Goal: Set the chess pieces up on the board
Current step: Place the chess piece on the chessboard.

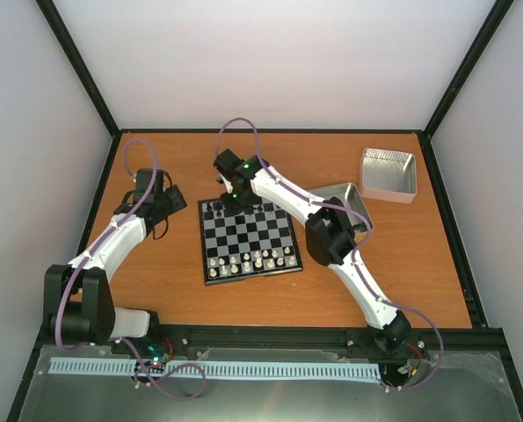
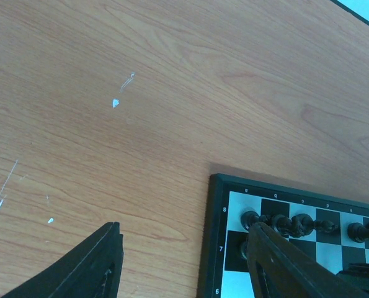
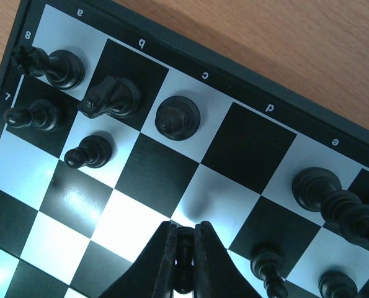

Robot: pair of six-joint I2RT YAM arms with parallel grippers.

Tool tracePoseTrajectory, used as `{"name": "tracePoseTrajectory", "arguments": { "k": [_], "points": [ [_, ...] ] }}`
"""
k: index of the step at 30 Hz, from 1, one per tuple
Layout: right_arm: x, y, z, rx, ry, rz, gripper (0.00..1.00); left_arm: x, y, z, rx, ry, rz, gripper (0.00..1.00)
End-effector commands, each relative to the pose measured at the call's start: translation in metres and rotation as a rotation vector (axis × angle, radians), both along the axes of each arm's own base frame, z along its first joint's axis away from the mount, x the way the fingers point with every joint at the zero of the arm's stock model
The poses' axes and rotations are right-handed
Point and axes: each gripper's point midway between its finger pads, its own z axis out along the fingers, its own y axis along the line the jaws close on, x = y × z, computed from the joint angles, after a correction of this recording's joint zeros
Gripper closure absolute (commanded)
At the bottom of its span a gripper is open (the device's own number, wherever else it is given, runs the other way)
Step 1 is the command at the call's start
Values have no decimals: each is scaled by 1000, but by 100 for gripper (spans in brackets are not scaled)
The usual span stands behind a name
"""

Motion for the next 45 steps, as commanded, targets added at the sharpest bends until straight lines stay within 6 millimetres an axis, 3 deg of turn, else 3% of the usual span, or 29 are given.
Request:
{"name": "tracePoseTrajectory", "arguments": {
  "k": [1, 8, 25, 29, 32, 35, 39, 41, 45],
  "points": [
    [7, 3, -4, 6, -8, 4, 92, 4, 0, 7, -1, -17, -3, 44],
    [11, -1, -13, -4, 5, -10, 88, 5, -1, 6, -5, -15, -7, 44],
    [22, 2, -5, 41, -7, -24, 86, 7, -4, 7, -13, -18, -22, 43],
    [20, 1, -4, 39, 0, -21, 78, 7, -4, 8, -14, -20, -25, 44],
    [21, 0, -1, 34, -10, -23, 76, 7, -5, 9, -17, -23, -28, 44],
    [24, 1, 18, 56, -40, -32, 76, 7, -5, 11, -17, -29, -29, 44],
    [30, -5, 66, 104, -114, -60, 73, 10, -6, 17, -12, -48, -43, 43],
    [33, -16, 89, 127, -135, -99, 70, 11, -7, 19, -9, -59, -53, 43],
    [26, -68, 98, 127, -111, -230, 64, 12, -8, 18, -9, -66, -57, 43]
  ]
}}
